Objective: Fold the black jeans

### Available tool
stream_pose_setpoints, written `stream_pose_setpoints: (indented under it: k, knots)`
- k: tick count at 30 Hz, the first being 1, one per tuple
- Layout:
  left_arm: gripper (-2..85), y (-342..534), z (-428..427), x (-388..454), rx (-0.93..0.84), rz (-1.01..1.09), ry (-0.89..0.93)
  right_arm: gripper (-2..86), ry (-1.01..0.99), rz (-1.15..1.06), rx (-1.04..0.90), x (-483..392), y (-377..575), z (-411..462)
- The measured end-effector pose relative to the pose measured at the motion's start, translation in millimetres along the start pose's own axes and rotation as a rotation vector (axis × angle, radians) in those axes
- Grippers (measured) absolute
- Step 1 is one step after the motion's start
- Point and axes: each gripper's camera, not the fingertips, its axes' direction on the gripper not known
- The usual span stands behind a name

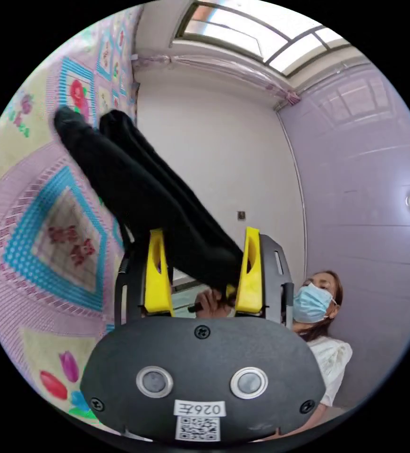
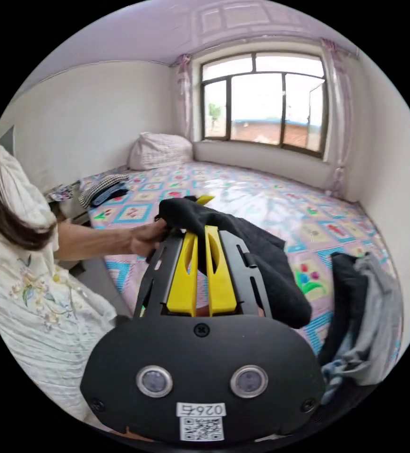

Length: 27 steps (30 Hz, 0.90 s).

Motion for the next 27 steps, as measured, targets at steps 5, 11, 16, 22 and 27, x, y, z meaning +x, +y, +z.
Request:
stream_pose_setpoints:
  k: [5,11,16,22,27]
  knots:
    - [6.2,22.4,-107.0,0.3,-0.159,-0.093,-0.33,-1.1,-0.292,0.072,-0.198,-41.2,42.8,98.8]
    - [4.7,58.9,-199.5,47.3,-0.191,-0.085,-0.628,0.4,-0.396,-0.007,-0.419,-114.4,49.5,184.0]
    - [6.0,77.6,-259.7,71.4,-0.176,-0.165,-0.636,2.5,-0.58,0.065,-0.467,-115.1,37.8,215.8]
    - [9.3,95.9,-325.9,127.8,0.03,-0.126,-0.655,6.0,-0.543,0.251,-0.446,-65.1,38.4,216.5]
    - [9.6,81.3,-323.5,153.4,0.04,-0.081,-0.685,6.2,-0.63,0.445,-0.293,0.3,48.9,199.4]
